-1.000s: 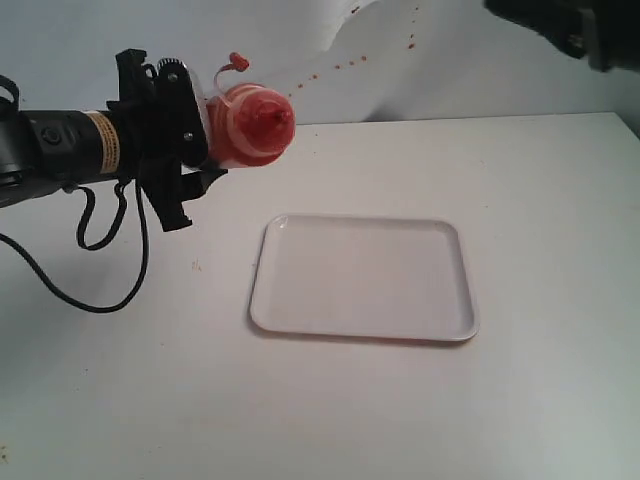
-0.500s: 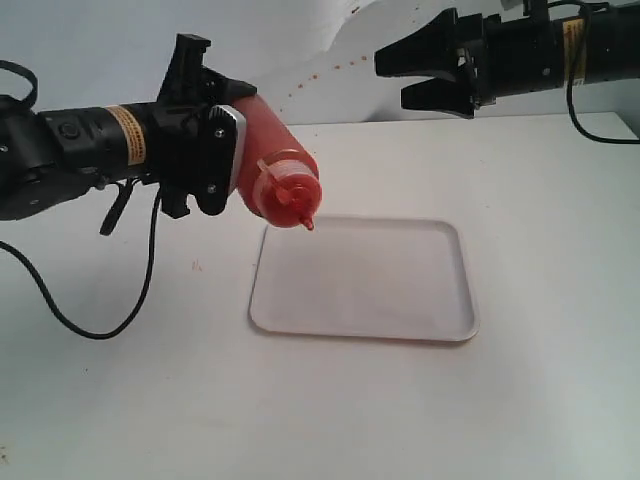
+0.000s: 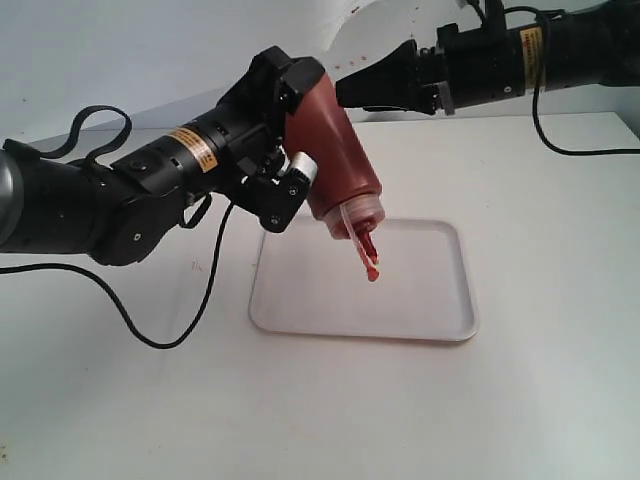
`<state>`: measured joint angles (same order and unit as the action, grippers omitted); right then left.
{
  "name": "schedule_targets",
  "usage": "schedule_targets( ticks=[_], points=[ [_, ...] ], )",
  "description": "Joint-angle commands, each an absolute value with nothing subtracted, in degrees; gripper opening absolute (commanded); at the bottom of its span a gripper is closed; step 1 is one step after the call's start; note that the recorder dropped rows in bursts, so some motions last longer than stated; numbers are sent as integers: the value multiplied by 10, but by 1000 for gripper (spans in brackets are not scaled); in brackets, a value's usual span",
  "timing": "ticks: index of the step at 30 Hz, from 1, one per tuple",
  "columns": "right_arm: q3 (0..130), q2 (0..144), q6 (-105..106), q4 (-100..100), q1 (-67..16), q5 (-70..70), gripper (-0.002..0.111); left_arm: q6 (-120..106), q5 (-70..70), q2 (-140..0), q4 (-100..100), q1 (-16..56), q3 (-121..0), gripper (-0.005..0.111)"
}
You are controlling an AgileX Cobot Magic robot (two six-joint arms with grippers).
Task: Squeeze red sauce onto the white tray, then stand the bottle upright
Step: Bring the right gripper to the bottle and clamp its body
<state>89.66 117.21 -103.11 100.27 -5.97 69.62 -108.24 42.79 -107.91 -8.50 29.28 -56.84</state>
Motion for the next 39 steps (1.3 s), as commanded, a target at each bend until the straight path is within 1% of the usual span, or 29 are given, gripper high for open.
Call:
schedule_targets(
  ticks=[1, 10, 16, 21, 32, 39],
  points=[
    [901, 1198, -996, 999, -62, 700, 92, -1087, 500, -1069, -70, 296, -576, 0],
    [901, 1232, -934, 999, -88, 700, 92, -1150, 496, -1069, -76, 296, -576, 0],
    [901, 1232, -915, 999, -120, 700, 92, -1159, 530, -1069, -76, 296, -576, 0],
    [901, 1232, -905, 999, -121, 700, 92, -1199, 538, -1069, -76, 296, -576, 0],
    [901, 1228, -825, 999, -120, 700, 92, -1200, 541, -1069, -78, 296, -576, 0],
    [901, 1209, -815, 997, -120, 697, 91, -1200, 541, -1069, -78, 296, -576, 0]
  ],
)
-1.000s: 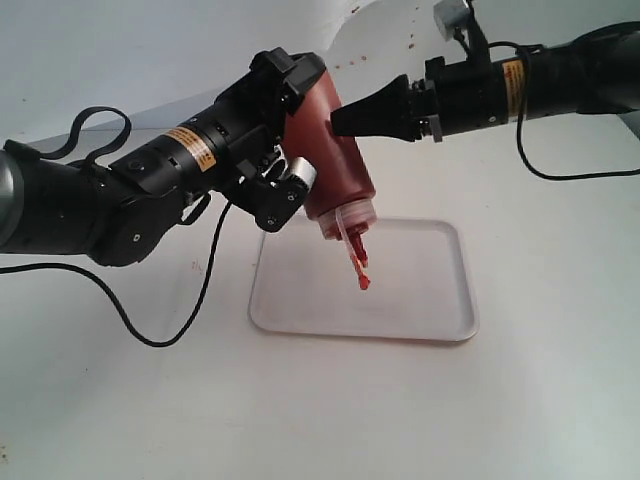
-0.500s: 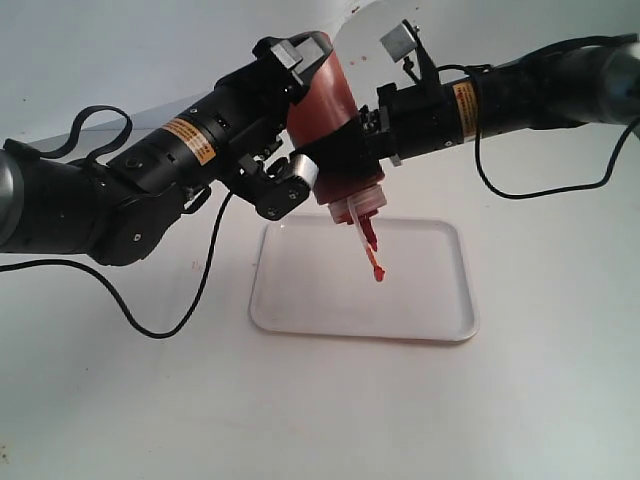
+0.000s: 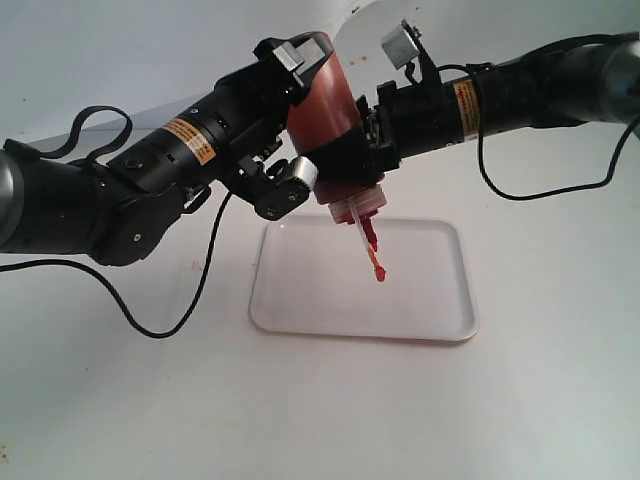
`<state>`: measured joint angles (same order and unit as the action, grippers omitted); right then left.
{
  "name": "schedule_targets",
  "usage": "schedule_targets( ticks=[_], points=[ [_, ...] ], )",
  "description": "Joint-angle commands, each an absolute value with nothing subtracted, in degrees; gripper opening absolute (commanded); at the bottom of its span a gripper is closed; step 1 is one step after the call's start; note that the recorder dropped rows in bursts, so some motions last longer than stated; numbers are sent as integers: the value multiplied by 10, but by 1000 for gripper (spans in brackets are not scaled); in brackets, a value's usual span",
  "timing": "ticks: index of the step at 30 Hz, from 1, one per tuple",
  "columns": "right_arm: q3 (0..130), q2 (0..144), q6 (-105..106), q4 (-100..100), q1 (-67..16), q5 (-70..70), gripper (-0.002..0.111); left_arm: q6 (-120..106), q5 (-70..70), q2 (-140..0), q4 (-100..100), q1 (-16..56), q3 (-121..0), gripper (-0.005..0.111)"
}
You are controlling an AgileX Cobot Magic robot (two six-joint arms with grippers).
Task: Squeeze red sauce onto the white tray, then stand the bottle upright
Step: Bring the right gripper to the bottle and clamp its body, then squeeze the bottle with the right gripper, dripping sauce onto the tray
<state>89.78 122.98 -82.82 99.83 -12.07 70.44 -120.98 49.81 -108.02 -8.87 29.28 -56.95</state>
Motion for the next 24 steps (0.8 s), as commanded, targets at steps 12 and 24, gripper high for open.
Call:
schedule_targets(
  ticks=[12, 24],
  points=[
    [901, 1192, -819, 999, -120, 653, 10, -1200, 541, -1069, -78, 296, -576, 0],
    [901, 1192, -818, 999, -120, 626, 0, -1200, 541, -1069, -78, 296, -576, 0]
  ],
)
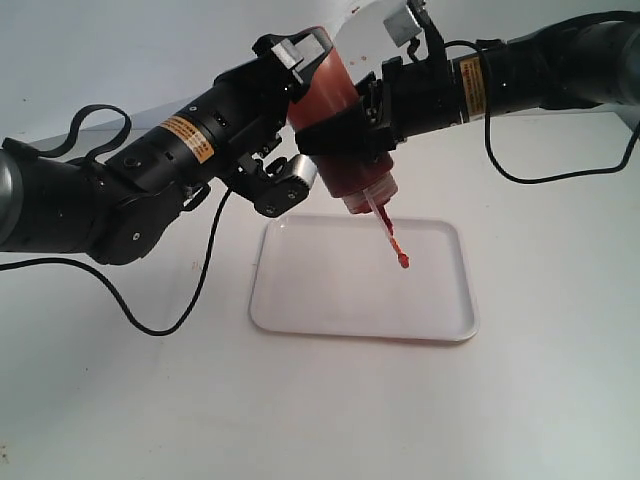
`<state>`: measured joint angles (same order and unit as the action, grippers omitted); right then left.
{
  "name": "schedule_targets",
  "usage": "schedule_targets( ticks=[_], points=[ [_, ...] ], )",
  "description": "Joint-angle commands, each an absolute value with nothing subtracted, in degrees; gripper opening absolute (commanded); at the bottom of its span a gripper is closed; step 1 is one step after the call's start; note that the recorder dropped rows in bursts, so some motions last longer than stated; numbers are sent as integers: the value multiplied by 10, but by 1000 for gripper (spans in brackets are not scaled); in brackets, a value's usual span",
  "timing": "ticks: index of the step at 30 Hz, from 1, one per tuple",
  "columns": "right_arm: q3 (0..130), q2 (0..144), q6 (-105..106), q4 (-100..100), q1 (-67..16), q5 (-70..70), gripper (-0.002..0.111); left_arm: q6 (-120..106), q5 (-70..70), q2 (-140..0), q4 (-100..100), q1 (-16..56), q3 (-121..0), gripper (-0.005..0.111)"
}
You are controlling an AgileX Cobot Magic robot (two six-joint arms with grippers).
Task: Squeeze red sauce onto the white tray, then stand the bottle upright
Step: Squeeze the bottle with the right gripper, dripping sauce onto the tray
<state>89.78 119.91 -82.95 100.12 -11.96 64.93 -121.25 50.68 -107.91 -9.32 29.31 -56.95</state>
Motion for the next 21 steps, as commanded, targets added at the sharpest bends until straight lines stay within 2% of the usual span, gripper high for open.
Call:
schedule_targets(
  ticks=[1, 12, 14, 17, 21],
  points=[
    [901, 1192, -818, 999, -120, 625, 0, -1200, 541, -1069, -78, 296, -576, 0],
    [901, 1192, -822, 999, -120, 626, 0, -1200, 541, -1069, -78, 296, -576, 0],
    [901, 1192, -843, 999, -120, 623, 4, -1200, 541, -1069, -78, 296, -576, 0],
    [901, 1192, -862, 999, -120, 620, 25, -1200, 541, -1069, -78, 296, -576, 0],
    [901, 1192, -875, 999, -120, 620, 73, -1200, 541, -1069, -78, 296, -576, 0]
  ],
)
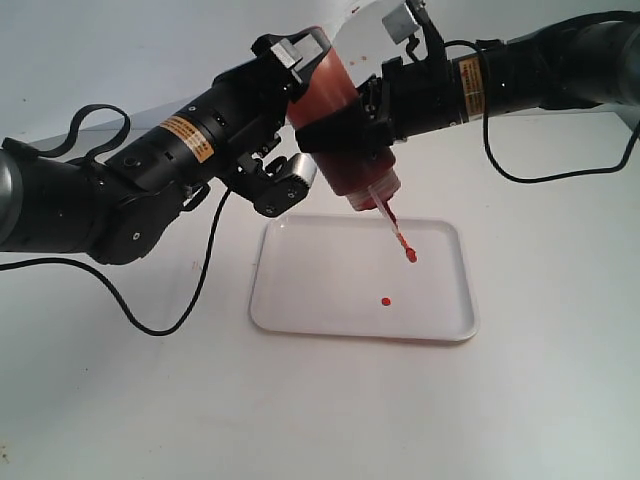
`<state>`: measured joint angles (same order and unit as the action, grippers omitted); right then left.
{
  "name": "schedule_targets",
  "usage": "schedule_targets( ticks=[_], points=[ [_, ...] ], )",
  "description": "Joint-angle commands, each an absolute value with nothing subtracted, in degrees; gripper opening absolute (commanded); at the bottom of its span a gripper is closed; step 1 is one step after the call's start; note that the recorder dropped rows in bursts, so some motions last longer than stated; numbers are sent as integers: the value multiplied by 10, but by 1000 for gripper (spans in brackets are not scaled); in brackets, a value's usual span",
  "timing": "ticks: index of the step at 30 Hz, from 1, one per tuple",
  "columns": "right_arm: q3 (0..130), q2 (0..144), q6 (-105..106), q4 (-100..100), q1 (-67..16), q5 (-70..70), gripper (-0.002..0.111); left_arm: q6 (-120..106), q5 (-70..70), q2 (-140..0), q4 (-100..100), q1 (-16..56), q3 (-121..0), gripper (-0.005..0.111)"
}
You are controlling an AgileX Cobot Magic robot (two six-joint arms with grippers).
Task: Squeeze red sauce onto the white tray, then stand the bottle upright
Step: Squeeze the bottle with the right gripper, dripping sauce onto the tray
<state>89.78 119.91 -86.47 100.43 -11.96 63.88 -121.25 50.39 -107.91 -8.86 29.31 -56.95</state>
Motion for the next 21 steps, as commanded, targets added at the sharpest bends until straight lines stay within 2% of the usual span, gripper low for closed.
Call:
schedule_targets(
  ticks=[1, 2, 4, 21],
  points=[
    [901, 1192, -875, 999, -120, 623, 84, -1200, 541, -1069, -78, 296, -576, 0],
    [901, 1191, -875, 999, -120, 624, 90, -1200, 541, -1069, -78, 296, -576, 0],
    [901, 1188, -875, 999, -120, 625, 95, -1200, 541, -1069, -78, 296, -576, 0],
    [901, 1182, -892, 999, -119, 655, 94, -1200, 546, -1069, -74, 296, -576, 0]
  ],
)
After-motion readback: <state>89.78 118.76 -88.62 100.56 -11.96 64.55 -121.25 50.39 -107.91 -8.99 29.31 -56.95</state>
